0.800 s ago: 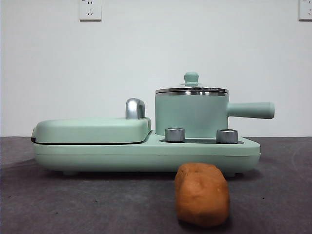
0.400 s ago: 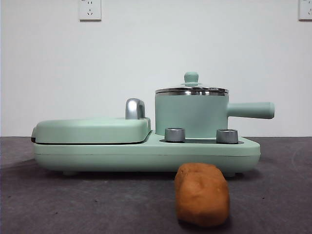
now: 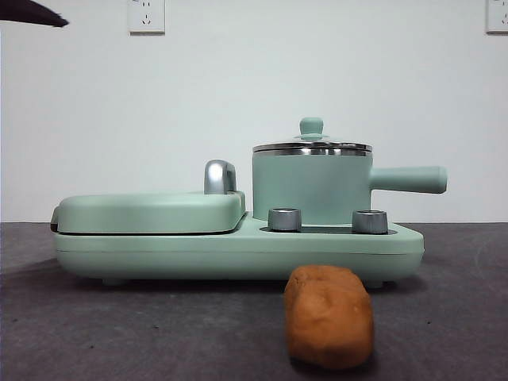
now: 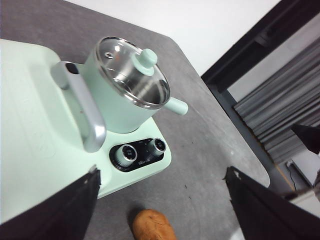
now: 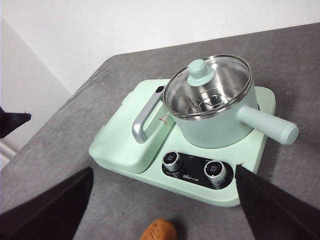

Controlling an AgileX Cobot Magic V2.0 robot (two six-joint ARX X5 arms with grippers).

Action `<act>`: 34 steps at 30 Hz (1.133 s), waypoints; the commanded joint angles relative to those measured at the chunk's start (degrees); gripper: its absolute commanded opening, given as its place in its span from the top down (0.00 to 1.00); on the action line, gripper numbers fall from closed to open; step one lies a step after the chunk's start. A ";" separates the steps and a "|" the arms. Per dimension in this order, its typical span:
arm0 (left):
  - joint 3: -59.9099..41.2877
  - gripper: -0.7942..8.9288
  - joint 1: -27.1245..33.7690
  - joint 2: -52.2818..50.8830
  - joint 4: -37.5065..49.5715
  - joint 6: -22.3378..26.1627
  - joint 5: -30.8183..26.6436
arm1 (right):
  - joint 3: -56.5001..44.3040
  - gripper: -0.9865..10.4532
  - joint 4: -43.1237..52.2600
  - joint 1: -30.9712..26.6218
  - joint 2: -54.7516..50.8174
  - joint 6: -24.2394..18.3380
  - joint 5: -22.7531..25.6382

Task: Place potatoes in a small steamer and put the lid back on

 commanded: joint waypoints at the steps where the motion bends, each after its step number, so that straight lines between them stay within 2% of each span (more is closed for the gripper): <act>1: 2.75 0.50 -1.44 3.15 0.63 2.51 0.17 | 0.98 0.50 0.39 0.02 0.24 -0.44 -0.04; 13: 19.52 0.50 -9.75 22.36 -3.23 11.45 -1.09 | 0.98 0.48 0.33 0.02 0.24 -0.42 -0.13; 23: 41.13 0.50 -18.38 41.55 -12.79 23.54 -12.70 | 0.98 0.48 -0.17 0.09 0.98 -0.22 -0.17; 31: 52.89 0.50 -21.84 55.10 -12.00 25.35 -19.04 | 0.98 0.48 -0.35 1.05 0.98 -0.24 -0.04; 34: 56.24 0.50 -23.02 59.58 -10.54 27.80 -21.88 | 0.98 0.48 -0.33 1.09 0.98 -0.26 -0.04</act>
